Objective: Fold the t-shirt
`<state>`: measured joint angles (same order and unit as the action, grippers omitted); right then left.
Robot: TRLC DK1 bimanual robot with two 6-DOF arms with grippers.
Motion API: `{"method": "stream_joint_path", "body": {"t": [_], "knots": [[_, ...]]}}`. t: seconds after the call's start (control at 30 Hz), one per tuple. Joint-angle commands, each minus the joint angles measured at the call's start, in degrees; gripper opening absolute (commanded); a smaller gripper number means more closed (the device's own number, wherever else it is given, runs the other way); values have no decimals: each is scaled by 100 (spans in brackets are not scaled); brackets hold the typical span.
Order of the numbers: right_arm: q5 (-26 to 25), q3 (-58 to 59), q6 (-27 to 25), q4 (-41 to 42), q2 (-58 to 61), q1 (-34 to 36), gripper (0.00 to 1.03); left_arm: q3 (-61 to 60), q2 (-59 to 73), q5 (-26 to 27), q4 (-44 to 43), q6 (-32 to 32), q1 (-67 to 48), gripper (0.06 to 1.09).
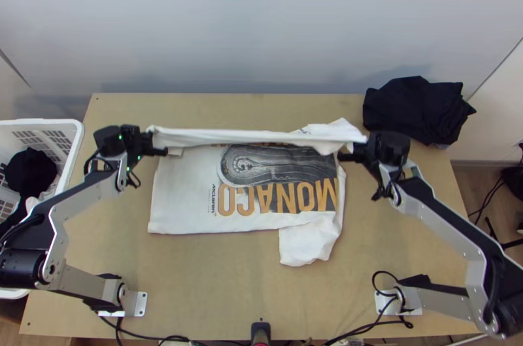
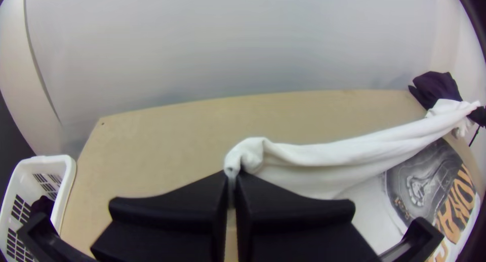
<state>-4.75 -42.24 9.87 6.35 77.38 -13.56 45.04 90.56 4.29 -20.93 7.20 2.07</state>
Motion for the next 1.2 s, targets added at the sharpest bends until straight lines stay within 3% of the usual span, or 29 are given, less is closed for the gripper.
{"method": "stream_joint_path", "body": {"t": [0.0,0.23,0.27,0.33,0.37,0.4,0.43,0.47,0.5,0.67,0.83,0.97,1.17], "knots": [[-8,735,147,-415,-496,-358,3,-751,-267,28,-34,255,127,10],[1,963,94,-705,-426,-692,3,-935,-276,28,106,396,303,11],[36,954,59,-705,-356,-692,3,-944,-311,28,124,387,303,19],[97,893,-11,-705,-189,-683,3,-935,-461,80,493,326,321,61],[115,849,-11,-758,-145,-630,12,-900,-496,124,643,229,321,80],[168,831,-38,-820,-136,-604,37,-812,-513,282,968,220,347,95],[194,831,-64,-855,-153,-551,70,-698,-505,414,1328,247,347,103],[238,796,-64,-987,-162,-481,94,-610,-487,423,1451,238,347,104],[344,743,-64,-1022,-162,-393,100,-566,-461,423,1451,211,365,104],[405,559,-64,-1215,-848,-191,100,-575,-935,432,1768,168,567,104],[502,471,-20,-2331,-1894,-410,100,-751,-1999,476,2471,185,690,104],[985,418,121,-3737,-2606,-727,99,-724,-3001,871,3657,361,822,104],[1759,532,507,-4994,-3652,-806,99,-733,-4310,1451,5995,871,769,104]]}}
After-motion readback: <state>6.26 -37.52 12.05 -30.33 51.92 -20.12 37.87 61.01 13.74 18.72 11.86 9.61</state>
